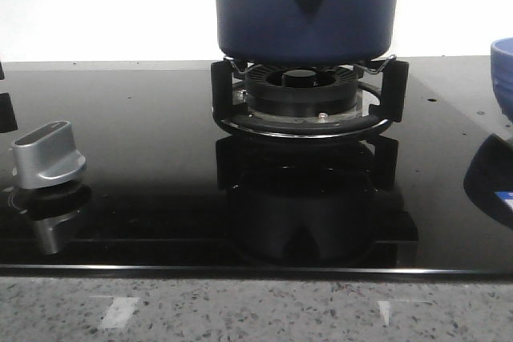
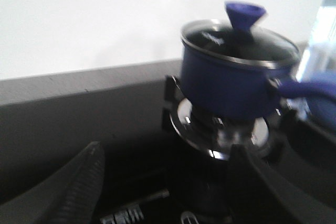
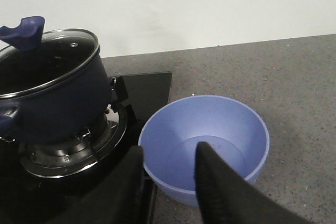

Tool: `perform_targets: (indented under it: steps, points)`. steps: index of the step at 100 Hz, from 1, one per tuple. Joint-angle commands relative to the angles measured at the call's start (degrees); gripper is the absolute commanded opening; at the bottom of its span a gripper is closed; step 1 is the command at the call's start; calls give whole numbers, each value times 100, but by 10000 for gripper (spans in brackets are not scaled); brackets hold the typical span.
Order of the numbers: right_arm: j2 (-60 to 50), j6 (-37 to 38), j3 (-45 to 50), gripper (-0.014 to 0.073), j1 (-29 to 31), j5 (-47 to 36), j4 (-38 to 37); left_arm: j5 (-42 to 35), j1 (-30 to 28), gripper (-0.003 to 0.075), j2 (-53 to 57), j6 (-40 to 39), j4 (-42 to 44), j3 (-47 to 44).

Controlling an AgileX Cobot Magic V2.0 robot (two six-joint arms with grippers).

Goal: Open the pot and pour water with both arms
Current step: 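Move the left gripper toward the purple knob on the pot lid, then close the left gripper on the purple lid knob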

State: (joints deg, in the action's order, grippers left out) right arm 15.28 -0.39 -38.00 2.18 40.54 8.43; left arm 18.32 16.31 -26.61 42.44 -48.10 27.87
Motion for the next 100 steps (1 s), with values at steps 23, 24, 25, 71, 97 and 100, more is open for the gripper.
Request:
perform_targets:
  steps: [23, 24, 25, 71, 97, 100]
  points:
    - [116, -50, -187, 356, 16, -538, -21, -107, 48, 440, -559, 734, -1102, 541]
    - [116, -50, -187, 356, 16, -547, -21, -14, 48, 440, -591, 806, -1136, 591]
    - [116, -50, -187, 356, 16, -547, -21, 25, 48, 440, -659, 845, -1185, 617]
    - [125, -50, -187, 356, -178, -667, -21, 2326, 48, 441, -3274, 5338, -4928, 2326]
    - [125, -50, -187, 356, -217, -656, -21, 3095, 173, 531, -4688, 5611, -4903, 3583]
    - [125, -50, -187, 356, -217, -656, -21, 3095, 236, 538, -4826, 5736, -4891, 3734]
